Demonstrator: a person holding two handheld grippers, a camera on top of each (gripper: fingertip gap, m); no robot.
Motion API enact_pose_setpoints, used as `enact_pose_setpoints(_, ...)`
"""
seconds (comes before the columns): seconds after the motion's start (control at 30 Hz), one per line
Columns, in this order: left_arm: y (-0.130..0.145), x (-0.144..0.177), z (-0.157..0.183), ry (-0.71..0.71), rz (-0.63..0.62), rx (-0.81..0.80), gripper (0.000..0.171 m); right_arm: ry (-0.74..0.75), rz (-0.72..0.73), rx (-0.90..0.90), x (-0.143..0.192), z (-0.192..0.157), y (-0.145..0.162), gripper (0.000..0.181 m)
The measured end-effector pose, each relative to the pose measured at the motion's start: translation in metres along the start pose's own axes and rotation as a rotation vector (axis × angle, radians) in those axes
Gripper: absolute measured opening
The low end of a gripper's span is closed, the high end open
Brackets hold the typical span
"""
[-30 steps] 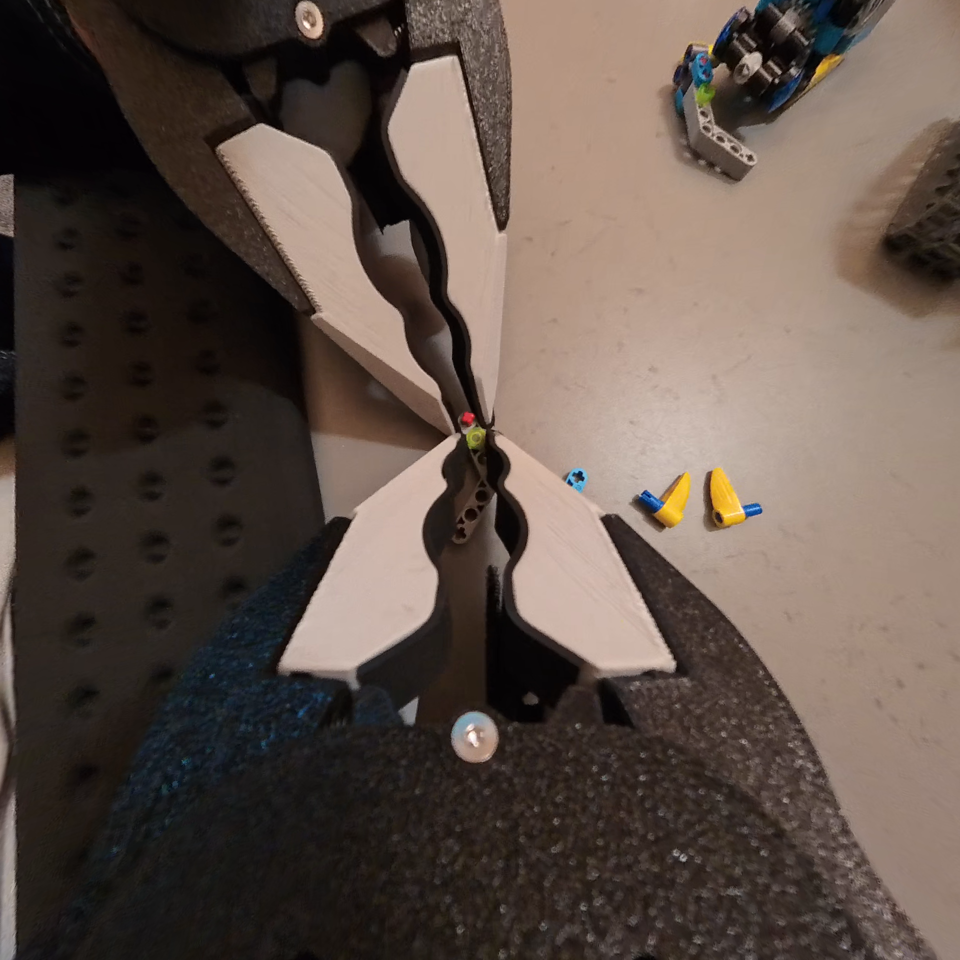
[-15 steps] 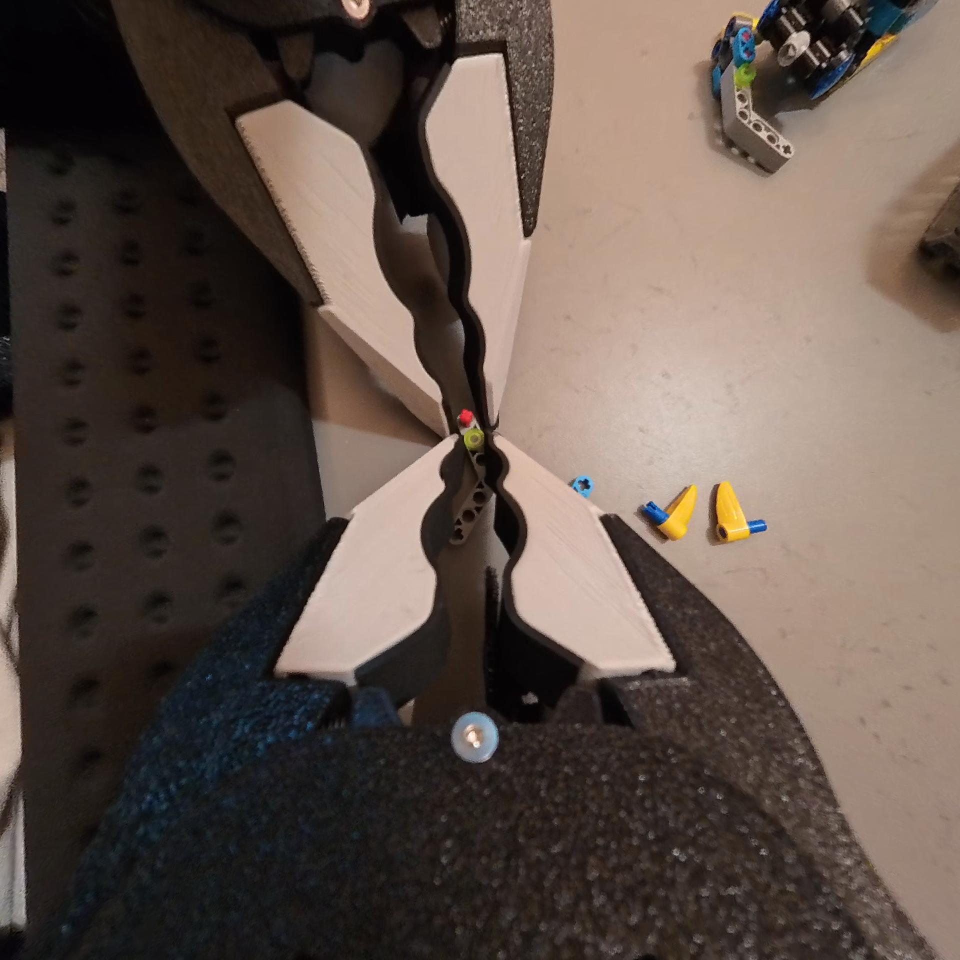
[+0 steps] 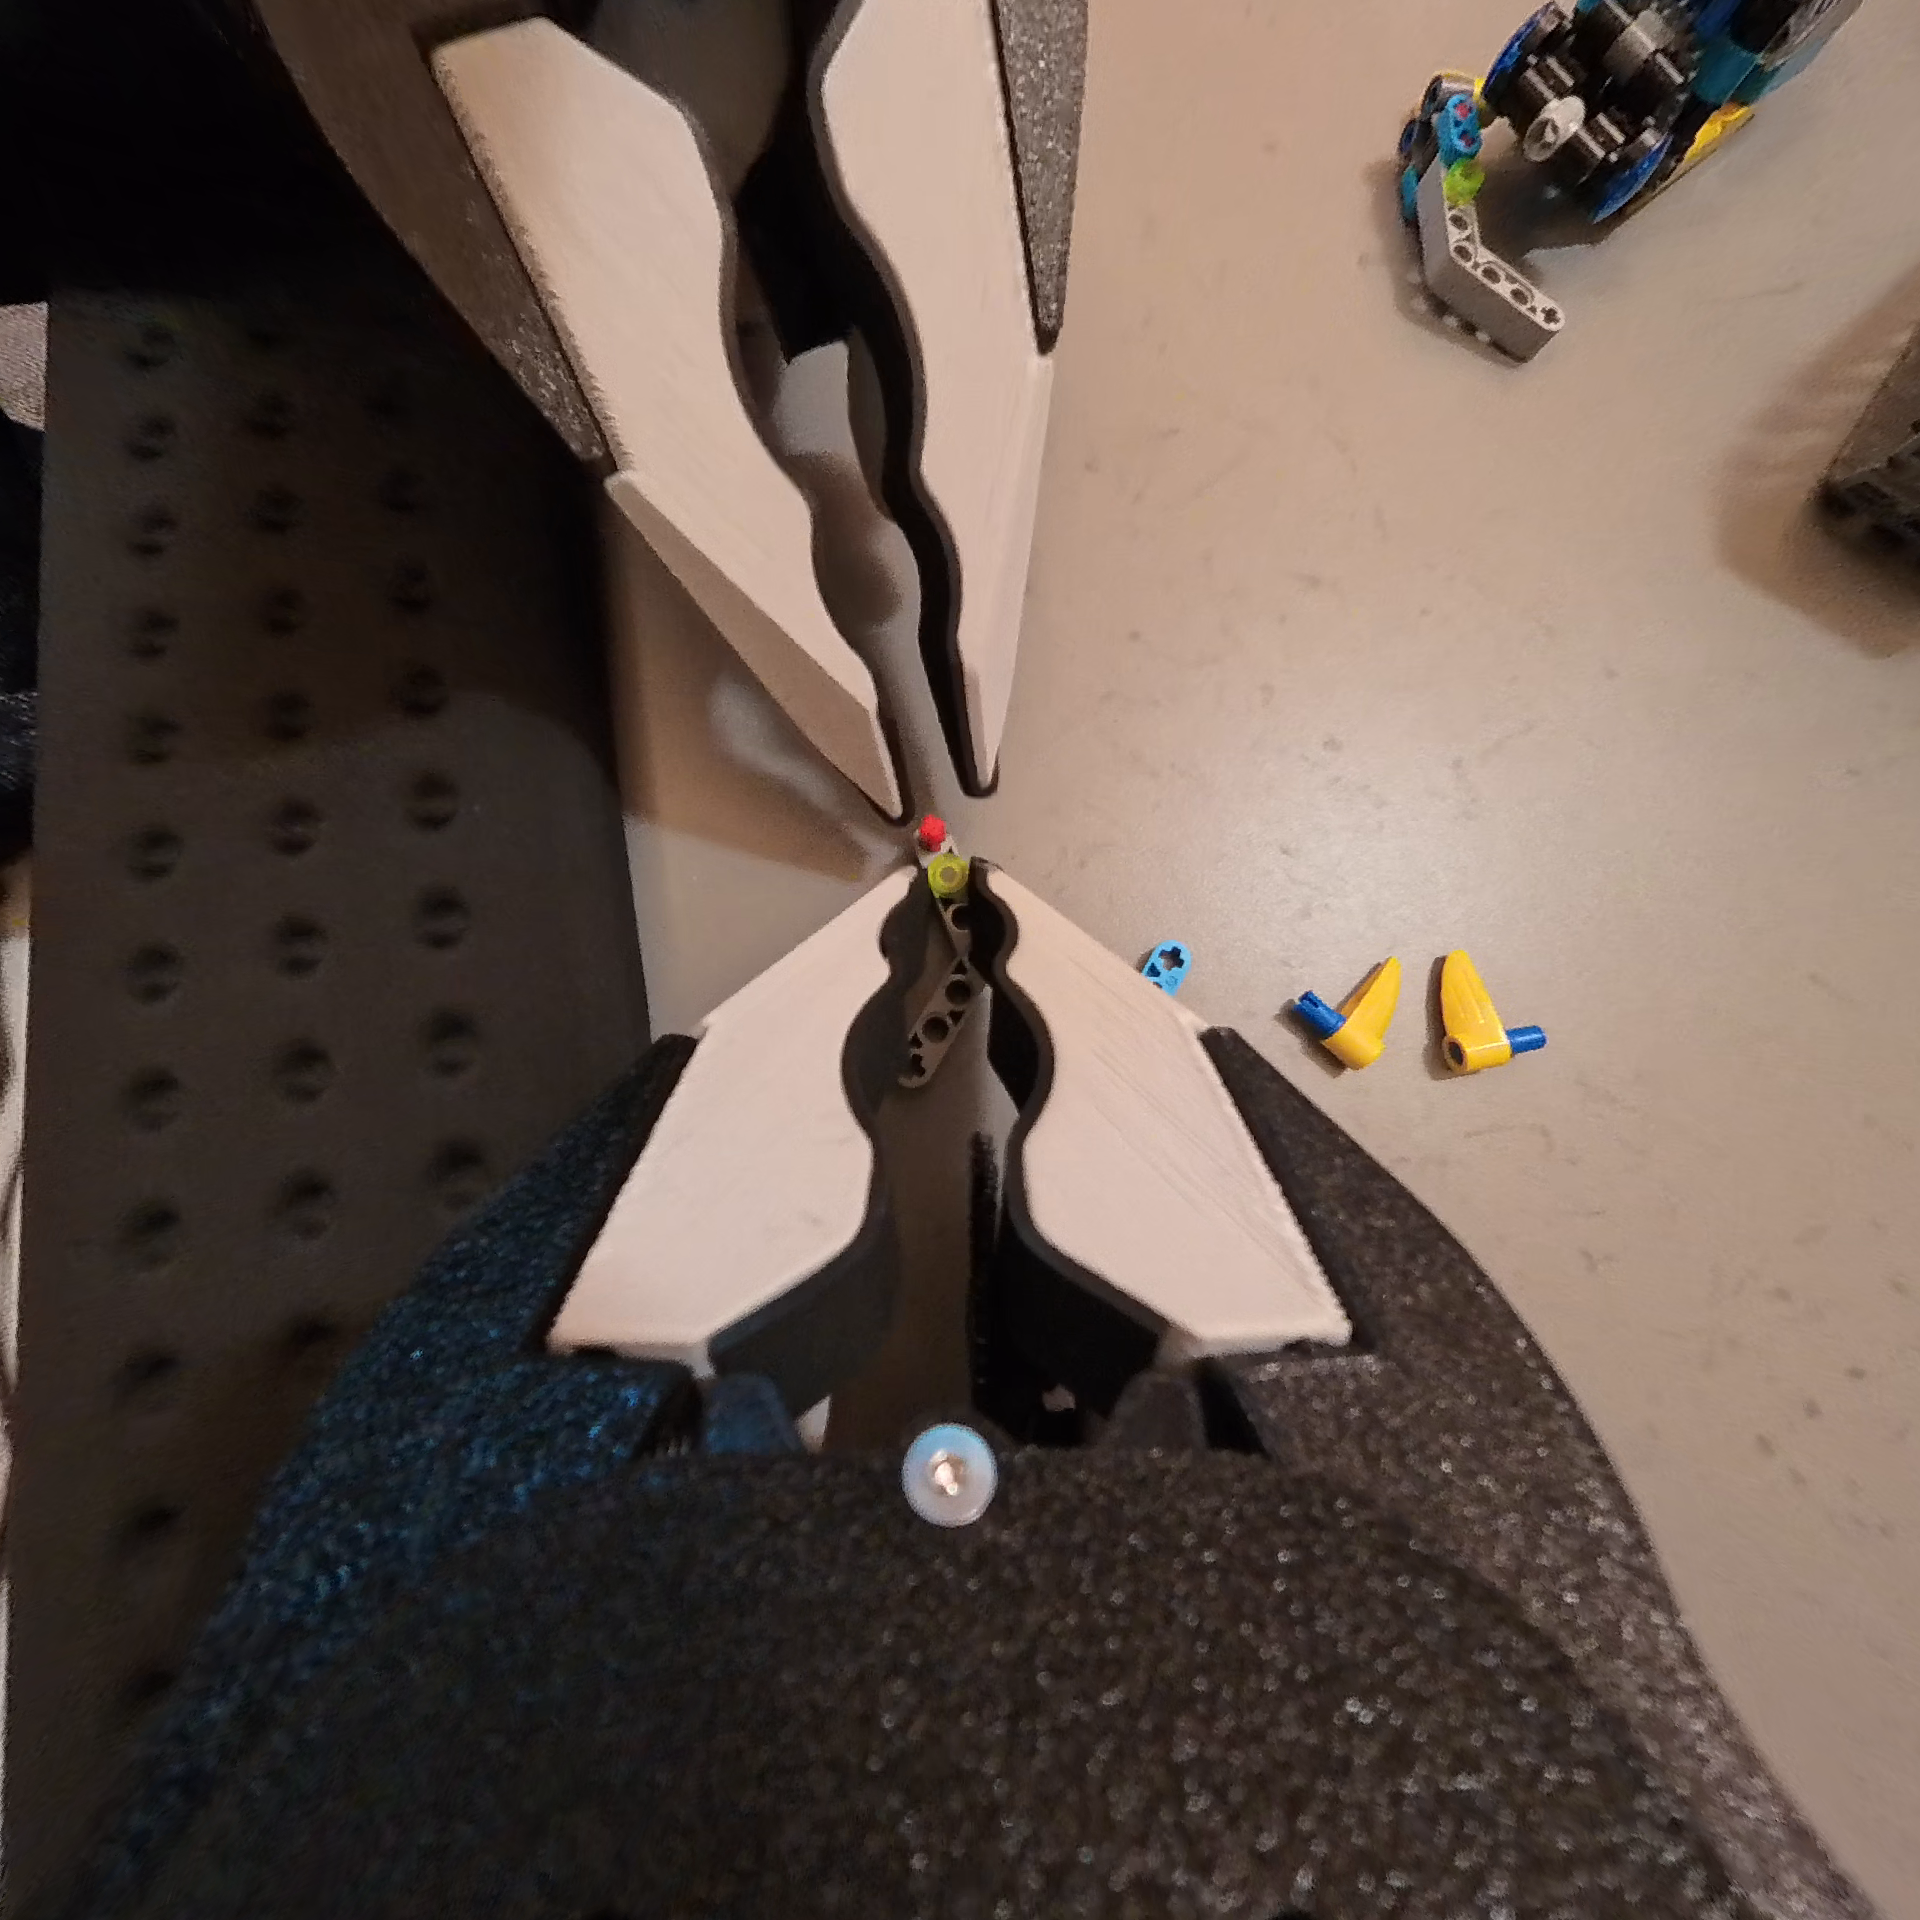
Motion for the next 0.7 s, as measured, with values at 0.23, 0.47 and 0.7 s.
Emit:
enact_pose_setpoints(0.23,0.006,-0.0081,0.0034,-0.002,-0.056,-0.044,0.005,-0.008,0.021,0.018,-0.0012,-0.0031,-0.0013,0.005)
enact_pose_setpoints(0.47,0.0038,-0.0055,0.0037,0.005,-0.034,-0.042,0.003,-0.007,0.007,0.032,-0.0014,-0.0036,-0.0009,0.006)
enact_pose_setpoints(0.7,0.0028,-0.0046,0.0012,-0.02,-0.024,-0.052,0.001,0.007,-0.026,0.032,-0.0025,-0.003,-0.0011,0.005)
Point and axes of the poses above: each gripper's, where its closed fingertips meet, x back along the fingers, y out of its underside, z = x × y across the jaws, the point moved 1 cm from there along x, back along the fingers, and after that the axes turned 10 degrees about x, right-handed, at the moved point
